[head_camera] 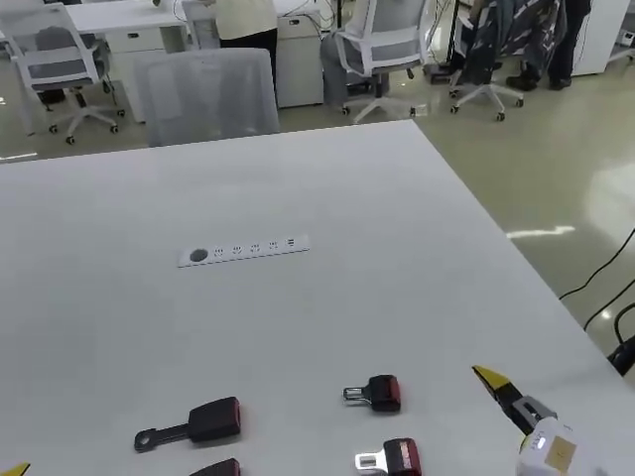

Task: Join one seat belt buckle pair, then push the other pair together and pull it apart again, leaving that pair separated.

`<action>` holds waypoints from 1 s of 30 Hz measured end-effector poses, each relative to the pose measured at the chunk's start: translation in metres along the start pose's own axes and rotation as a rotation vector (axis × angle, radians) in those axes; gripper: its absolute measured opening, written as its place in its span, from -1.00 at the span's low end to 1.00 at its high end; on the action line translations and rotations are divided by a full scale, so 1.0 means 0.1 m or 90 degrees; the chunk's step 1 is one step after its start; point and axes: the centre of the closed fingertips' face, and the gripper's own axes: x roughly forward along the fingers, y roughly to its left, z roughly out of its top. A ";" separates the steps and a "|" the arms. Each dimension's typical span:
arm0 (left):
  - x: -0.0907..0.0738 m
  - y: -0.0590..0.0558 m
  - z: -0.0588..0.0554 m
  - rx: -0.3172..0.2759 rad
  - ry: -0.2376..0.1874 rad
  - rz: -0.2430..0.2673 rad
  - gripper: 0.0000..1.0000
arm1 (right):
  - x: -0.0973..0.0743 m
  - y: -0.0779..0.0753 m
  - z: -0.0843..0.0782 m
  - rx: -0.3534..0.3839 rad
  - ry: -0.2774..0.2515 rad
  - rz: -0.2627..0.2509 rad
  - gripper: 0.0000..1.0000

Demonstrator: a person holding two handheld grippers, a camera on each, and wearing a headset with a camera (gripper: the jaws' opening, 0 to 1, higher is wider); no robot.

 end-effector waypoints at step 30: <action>0.01 0.00 -0.06 0.004 0.015 0.001 1.00 | 0.12 -0.04 0.00 0.070 0.013 0.019 1.00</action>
